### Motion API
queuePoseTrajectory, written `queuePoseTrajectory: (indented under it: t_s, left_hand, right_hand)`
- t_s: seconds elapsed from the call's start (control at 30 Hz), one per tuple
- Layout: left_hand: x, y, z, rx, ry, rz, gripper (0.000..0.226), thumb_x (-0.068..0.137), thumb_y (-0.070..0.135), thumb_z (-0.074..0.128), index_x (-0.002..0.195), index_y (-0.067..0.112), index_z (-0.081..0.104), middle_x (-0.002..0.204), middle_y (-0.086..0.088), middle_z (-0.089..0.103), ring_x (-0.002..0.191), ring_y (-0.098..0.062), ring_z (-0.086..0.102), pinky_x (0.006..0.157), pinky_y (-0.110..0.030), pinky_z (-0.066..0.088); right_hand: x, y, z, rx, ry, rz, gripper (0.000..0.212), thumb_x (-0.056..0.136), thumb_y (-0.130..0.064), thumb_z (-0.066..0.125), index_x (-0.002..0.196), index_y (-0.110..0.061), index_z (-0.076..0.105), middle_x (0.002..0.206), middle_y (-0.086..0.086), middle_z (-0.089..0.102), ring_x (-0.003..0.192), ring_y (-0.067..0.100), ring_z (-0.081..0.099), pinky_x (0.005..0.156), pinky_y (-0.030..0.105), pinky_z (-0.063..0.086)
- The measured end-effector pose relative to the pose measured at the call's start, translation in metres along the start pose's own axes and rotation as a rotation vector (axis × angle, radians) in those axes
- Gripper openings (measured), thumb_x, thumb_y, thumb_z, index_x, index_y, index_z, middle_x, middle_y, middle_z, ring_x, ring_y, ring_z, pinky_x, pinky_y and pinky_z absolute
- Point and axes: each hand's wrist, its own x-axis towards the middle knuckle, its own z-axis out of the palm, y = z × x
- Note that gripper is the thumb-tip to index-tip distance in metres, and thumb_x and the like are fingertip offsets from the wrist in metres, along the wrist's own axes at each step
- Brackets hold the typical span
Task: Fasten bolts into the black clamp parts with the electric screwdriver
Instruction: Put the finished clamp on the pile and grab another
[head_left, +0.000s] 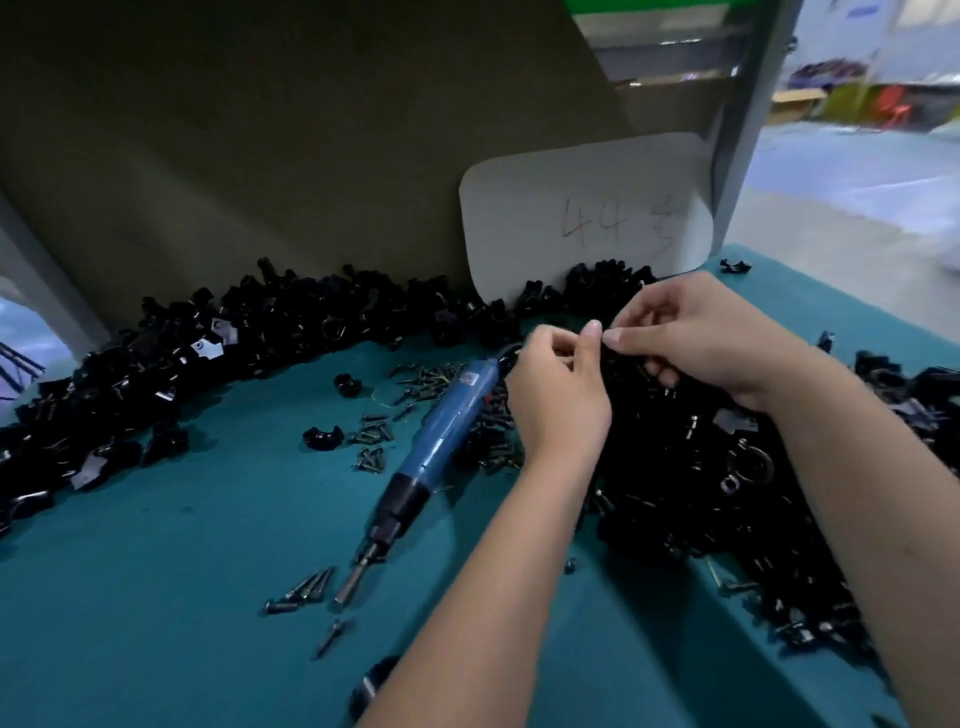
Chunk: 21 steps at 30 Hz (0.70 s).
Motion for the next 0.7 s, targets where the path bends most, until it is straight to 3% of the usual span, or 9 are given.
queuePoseTrajectory:
  t_s: [0.17, 0.23, 0.33, 0.47, 0.53, 0.57, 0.7]
  left_hand:
    - [0.004, 0.01, 0.031, 0.489, -0.048, 0.333, 0.02, 0.103, 0.04, 0.059, 0.101, 0.022, 0.068, 0.103, 0.001, 0.058, 0.096, -0.022, 0.055, 0.076, -0.036, 0.043]
    - [0.009, 0.009, 0.039, 0.55, -0.135, 0.393, 0.015, 0.1, 0.034, 0.064, 0.102, 0.02, 0.068, 0.104, -0.002, 0.057, 0.099, -0.025, 0.055, 0.078, -0.038, 0.045]
    - [0.02, 0.006, 0.045, 0.594, -0.234, 0.457, 0.008, 0.094, 0.026, 0.068, 0.097, 0.019, 0.069, 0.096, -0.002, 0.063, 0.09, -0.029, 0.061, 0.069, -0.036, 0.043]
    - [0.048, 0.008, 0.041, 0.365, -0.329, 0.273, 0.004, 0.082, 0.019, 0.071, 0.083, 0.023, 0.073, 0.081, 0.001, 0.071, 0.079, -0.023, 0.069, 0.073, -0.032, 0.056]
    - [0.065, 0.007, 0.034, 0.214, -0.344, 0.146, 0.007, 0.078, 0.018, 0.065, 0.076, 0.02, 0.071, 0.073, -0.001, 0.072, 0.074, -0.025, 0.071, 0.071, -0.036, 0.06]
    - [0.076, 0.004, 0.029, 0.221, -0.31, 0.136, 0.009, 0.077, 0.02, 0.061, 0.075, 0.019, 0.07, 0.072, -0.002, 0.072, 0.073, -0.027, 0.071, 0.069, -0.037, 0.06]
    - [0.108, -0.021, 0.005, 0.613, -0.096, 0.237, 0.011, 0.082, 0.023, 0.06, 0.082, 0.022, 0.07, 0.079, -0.001, 0.067, 0.074, -0.03, 0.063, 0.064, -0.032, 0.048]
  right_hand:
    - [0.012, 0.005, -0.037, -0.466, 0.017, 0.094, 0.015, 0.083, -0.027, 0.081, 0.075, -0.017, 0.073, 0.073, 0.009, 0.073, 0.066, 0.021, 0.065, 0.061, 0.03, 0.049]
    - [0.02, 0.001, -0.045, -0.63, -0.02, 0.169, 0.018, 0.086, -0.031, 0.08, 0.076, -0.017, 0.075, 0.073, 0.006, 0.07, 0.067, 0.018, 0.06, 0.065, 0.029, 0.044]
    - [0.042, -0.011, -0.051, -0.704, 0.035, 0.226, 0.026, 0.087, -0.035, 0.079, 0.084, -0.01, 0.076, 0.076, 0.012, 0.071, 0.067, 0.027, 0.06, 0.067, 0.032, 0.049]
    - [0.093, -0.022, -0.033, -0.702, 0.188, 0.106, 0.023, 0.086, -0.034, 0.075, 0.087, -0.011, 0.074, 0.089, 0.014, 0.072, 0.089, 0.034, 0.067, 0.089, 0.038, 0.054]
    - [0.119, -0.02, -0.013, -0.698, 0.148, 0.08, 0.022, 0.085, -0.032, 0.074, 0.092, -0.012, 0.075, 0.091, 0.014, 0.072, 0.091, 0.032, 0.069, 0.089, 0.036, 0.053]
    - [0.133, -0.018, 0.001, -0.702, 0.107, 0.071, 0.021, 0.084, -0.03, 0.073, 0.095, -0.013, 0.076, 0.092, 0.014, 0.072, 0.089, 0.032, 0.068, 0.085, 0.035, 0.055]
    - [0.181, -0.008, 0.058, -0.922, -0.179, -0.033, 0.021, 0.09, -0.019, 0.067, 0.108, -0.009, 0.072, 0.112, 0.016, 0.072, 0.096, 0.031, 0.066, 0.08, 0.032, 0.054]
